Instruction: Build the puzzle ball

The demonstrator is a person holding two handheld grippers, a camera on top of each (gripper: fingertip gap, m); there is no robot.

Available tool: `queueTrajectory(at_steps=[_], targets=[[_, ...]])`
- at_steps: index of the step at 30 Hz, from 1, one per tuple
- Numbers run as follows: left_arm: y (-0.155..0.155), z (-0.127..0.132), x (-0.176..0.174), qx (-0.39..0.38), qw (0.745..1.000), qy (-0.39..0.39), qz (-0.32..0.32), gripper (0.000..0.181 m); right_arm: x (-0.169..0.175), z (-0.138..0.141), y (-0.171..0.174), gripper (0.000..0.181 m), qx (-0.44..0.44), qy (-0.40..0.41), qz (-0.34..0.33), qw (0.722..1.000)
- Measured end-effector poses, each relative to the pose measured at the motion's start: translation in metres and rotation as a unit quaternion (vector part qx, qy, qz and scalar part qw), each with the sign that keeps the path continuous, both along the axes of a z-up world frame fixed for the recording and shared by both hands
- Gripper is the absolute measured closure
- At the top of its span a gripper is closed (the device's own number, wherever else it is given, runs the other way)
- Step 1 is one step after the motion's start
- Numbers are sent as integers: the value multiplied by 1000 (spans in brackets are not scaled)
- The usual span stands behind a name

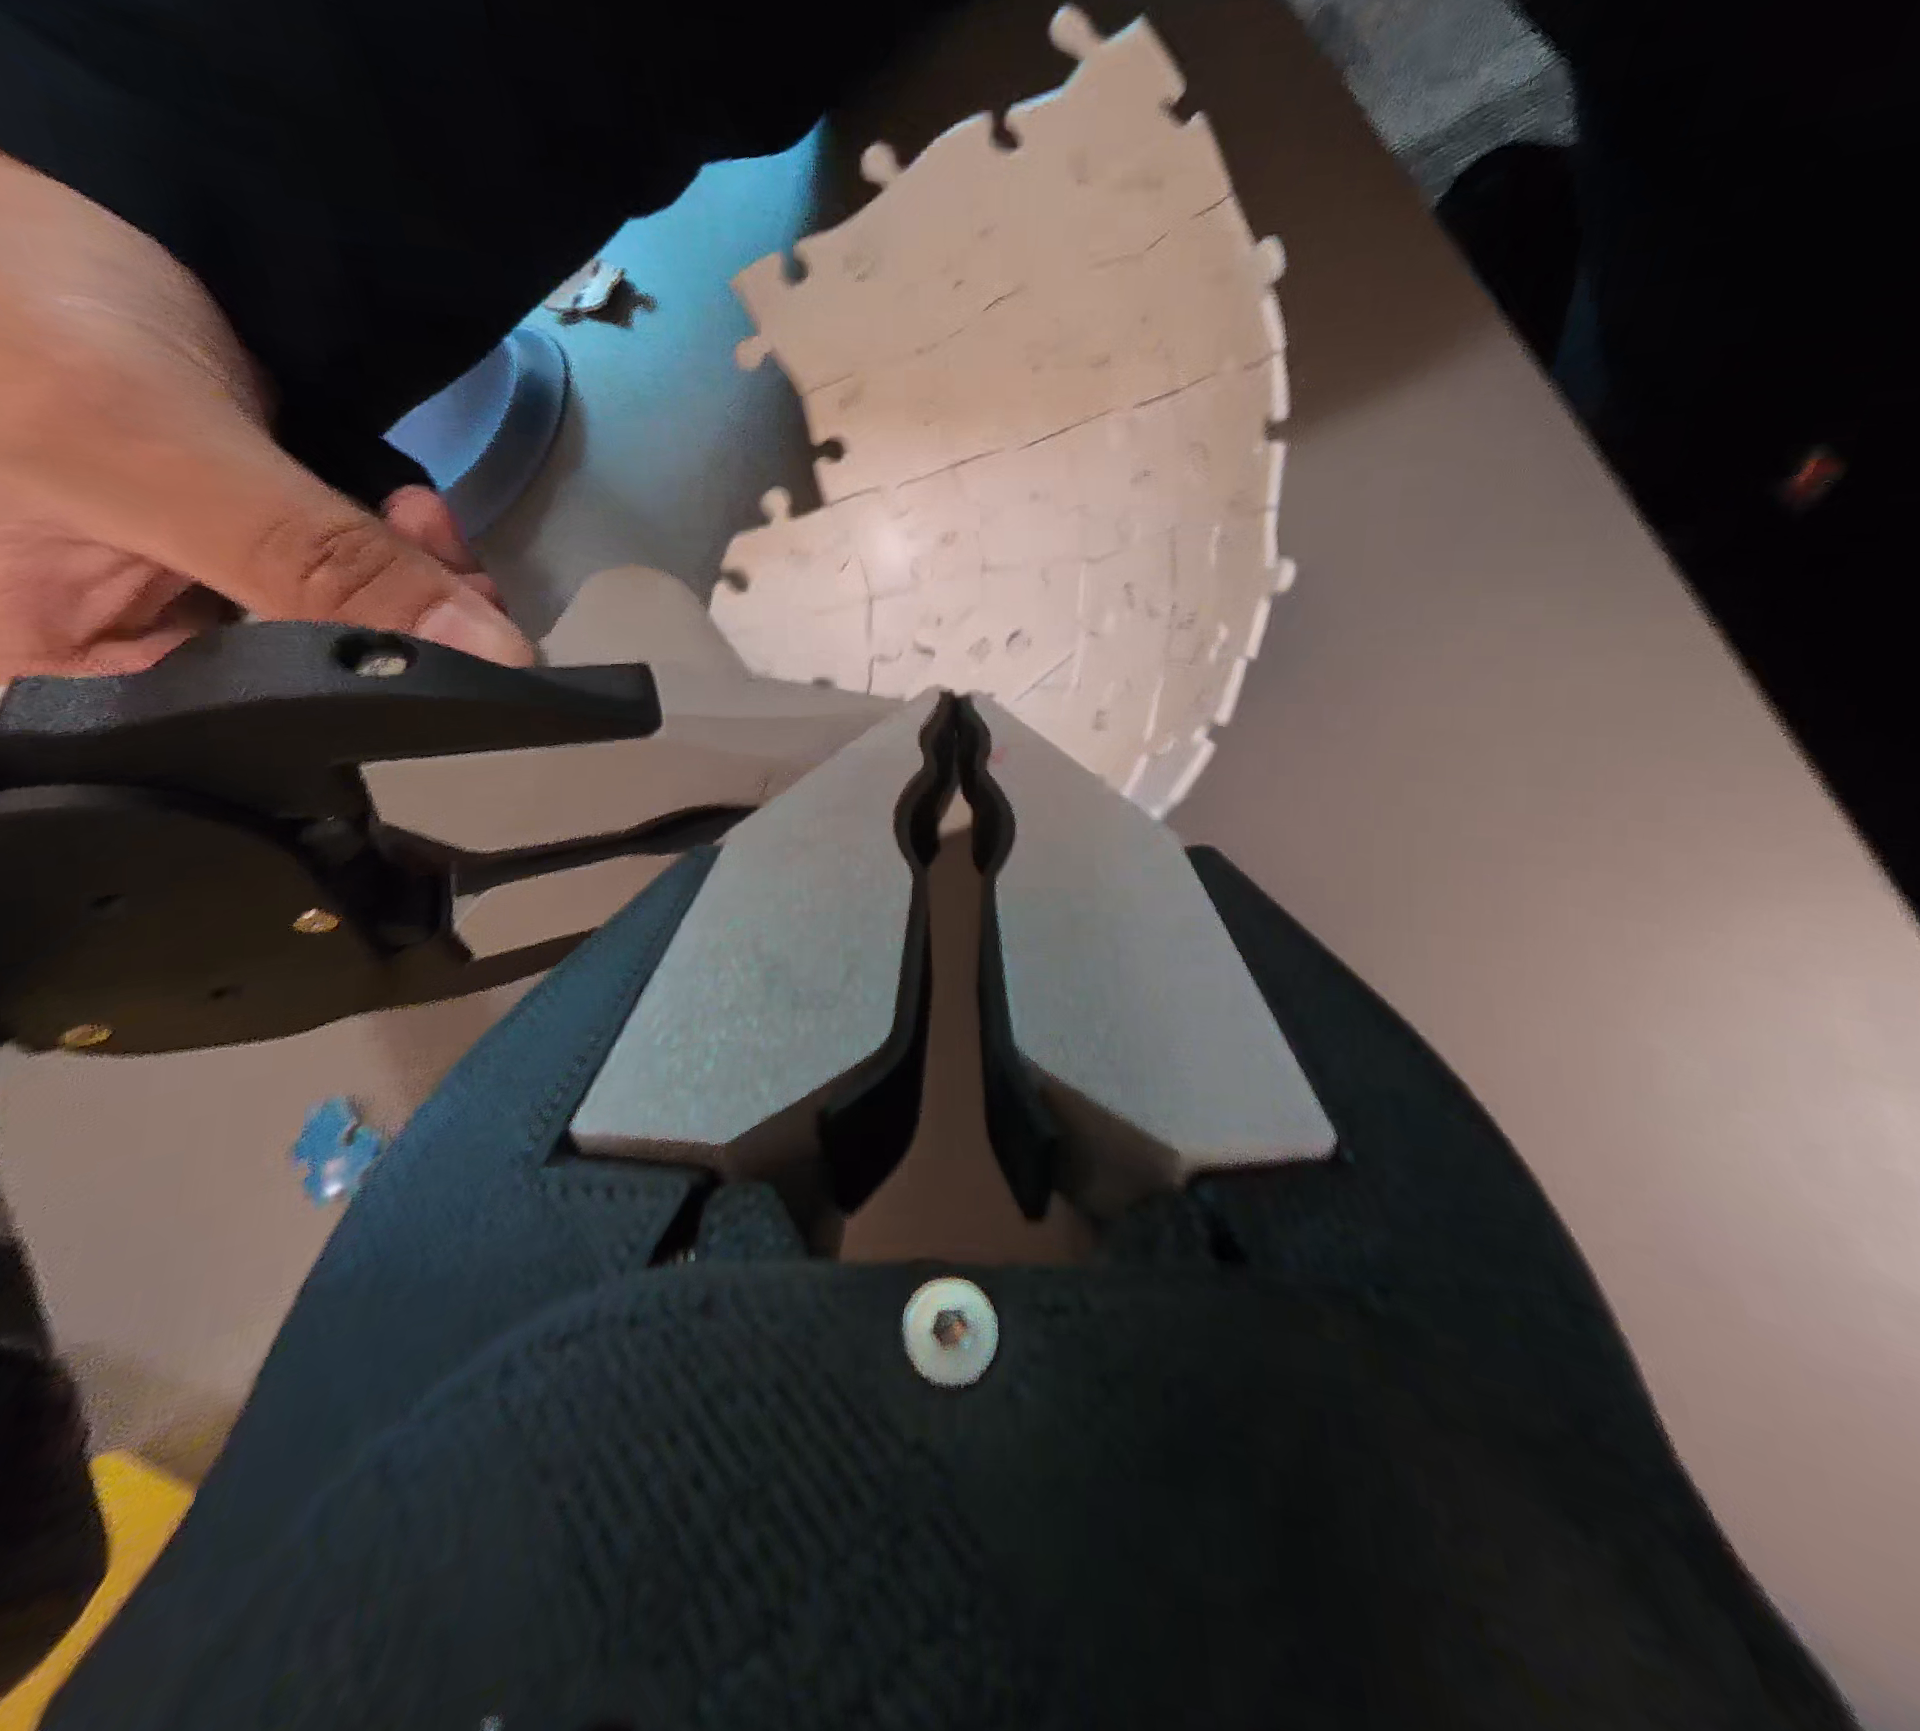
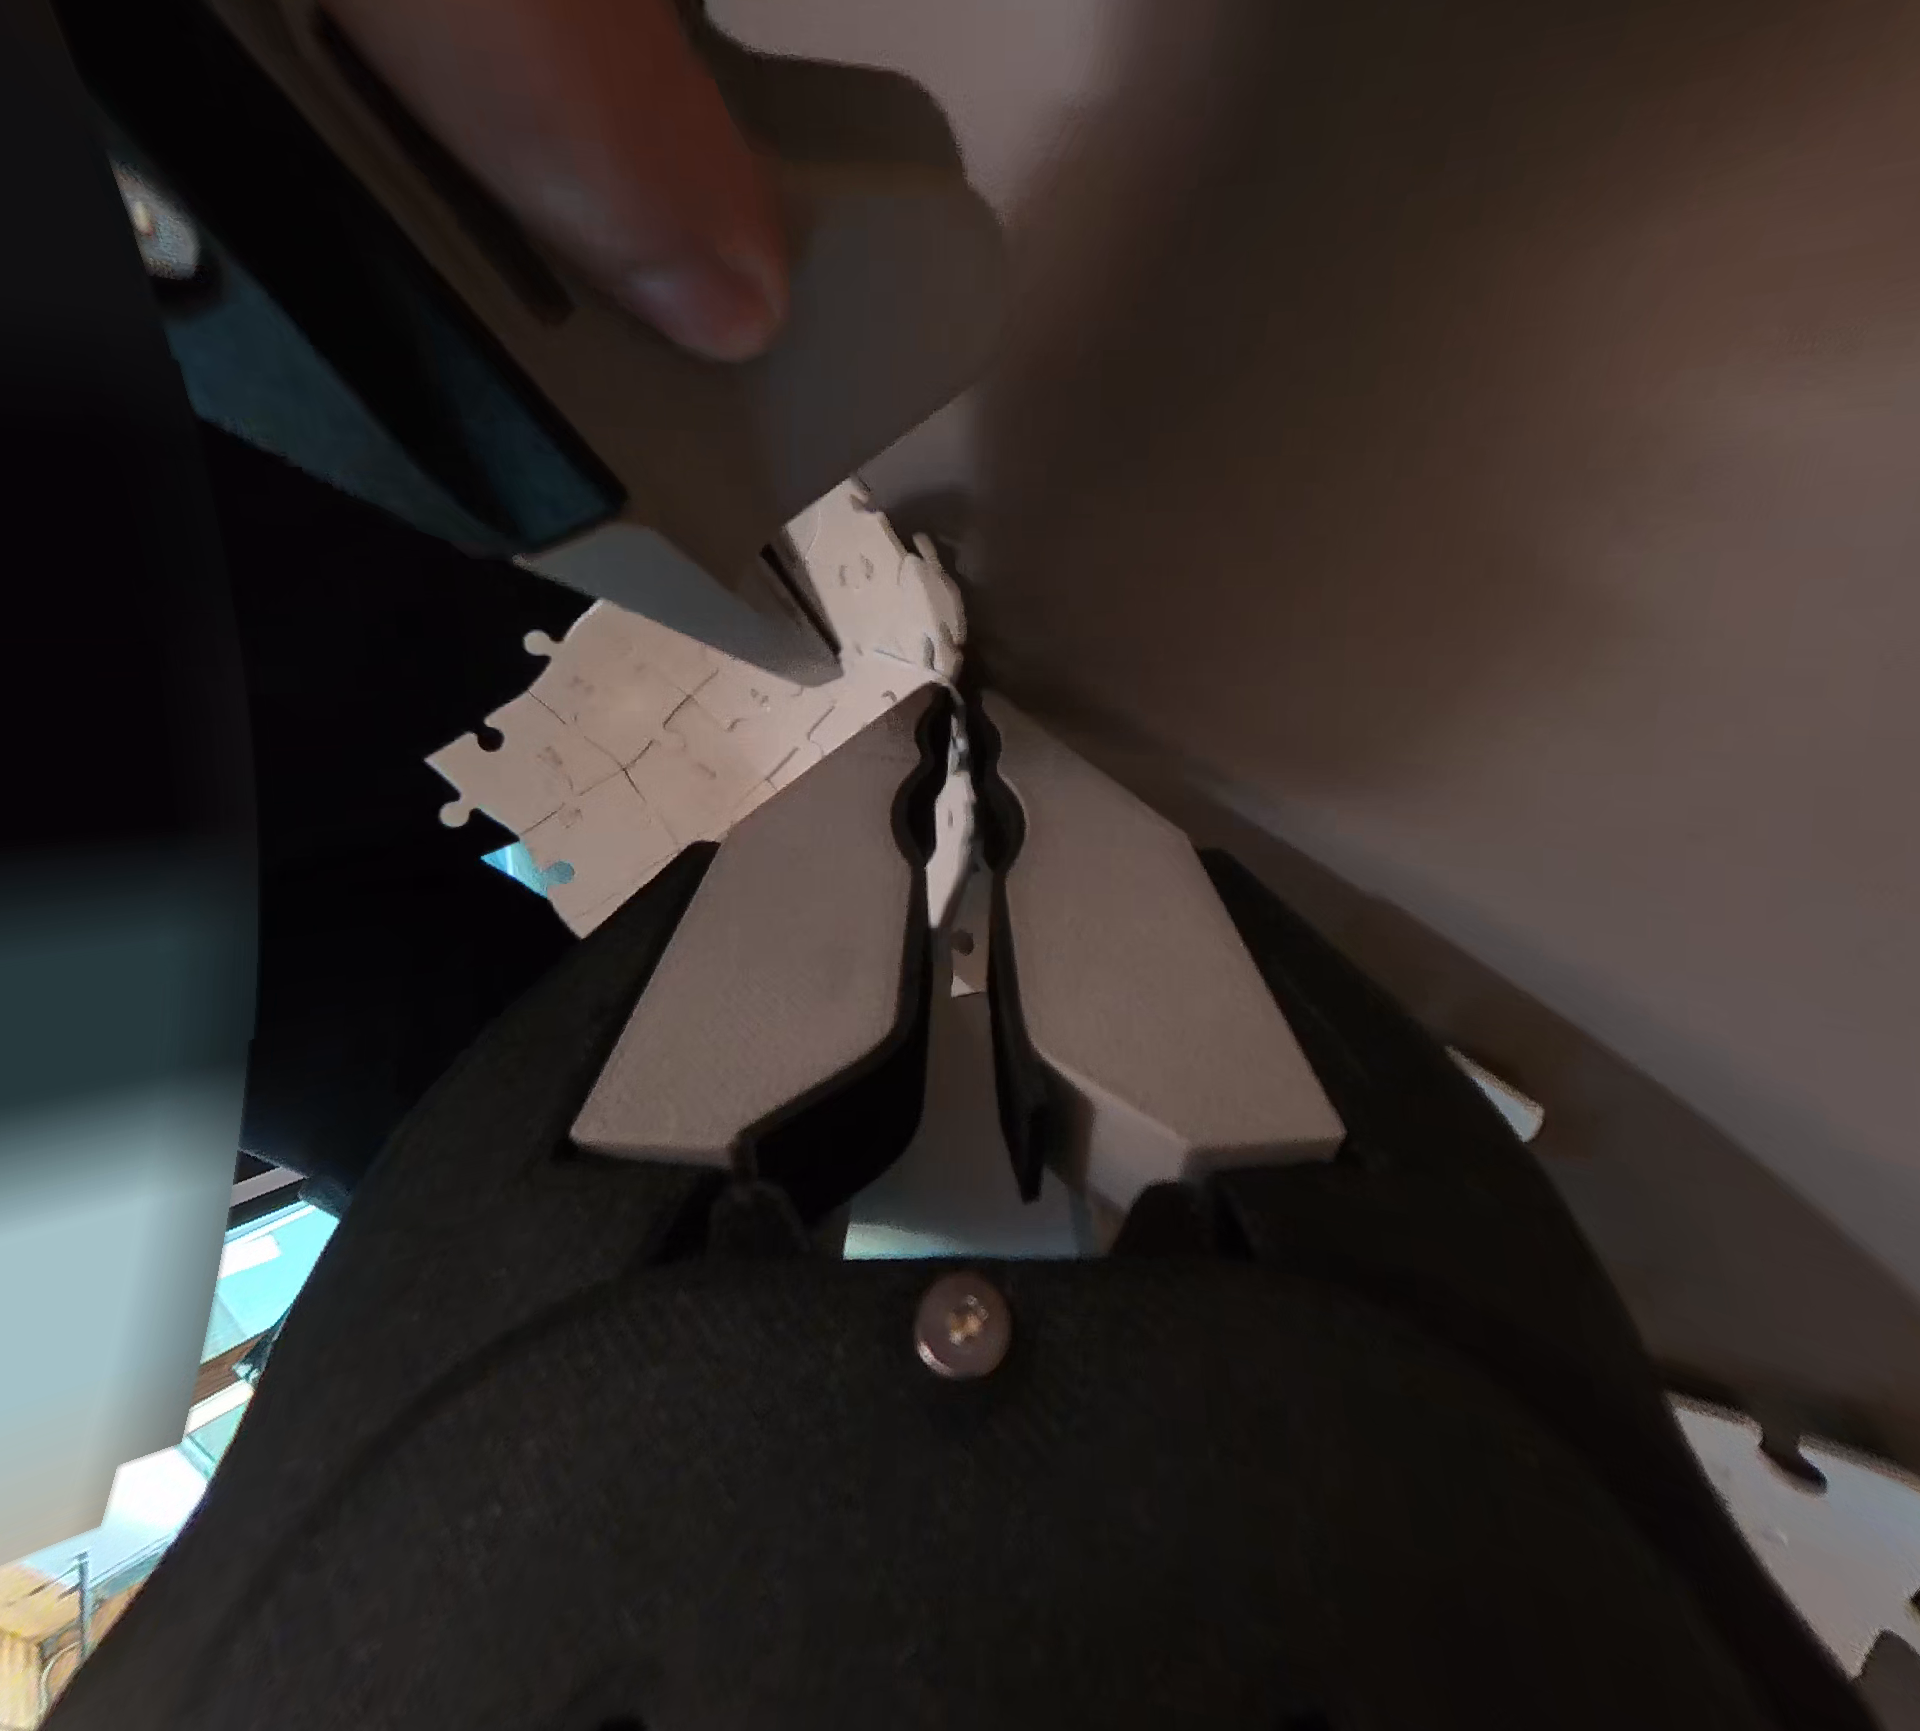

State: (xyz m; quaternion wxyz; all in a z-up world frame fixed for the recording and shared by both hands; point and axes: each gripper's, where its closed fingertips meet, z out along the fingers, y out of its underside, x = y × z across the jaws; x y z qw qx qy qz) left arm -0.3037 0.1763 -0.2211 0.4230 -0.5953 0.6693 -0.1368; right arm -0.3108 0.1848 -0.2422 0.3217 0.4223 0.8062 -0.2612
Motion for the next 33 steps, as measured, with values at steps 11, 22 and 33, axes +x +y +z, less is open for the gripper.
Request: queueTrajectory(at_steps=[11, 22, 33], targets=[[-23, -21, 6, -64, 988, 142, -2, 181, 0, -4, -4, 181, -2, -11, -3, 1000], [-6, -27, -8, -30, 972, 233, 7, 181, 2, 5, -2, 181, -12, 10, -23, 1000], [4, -30, -7, -23, 970, 241, 8, 181, 5, 15, 12, 181, -4, 14, -62, 998]])
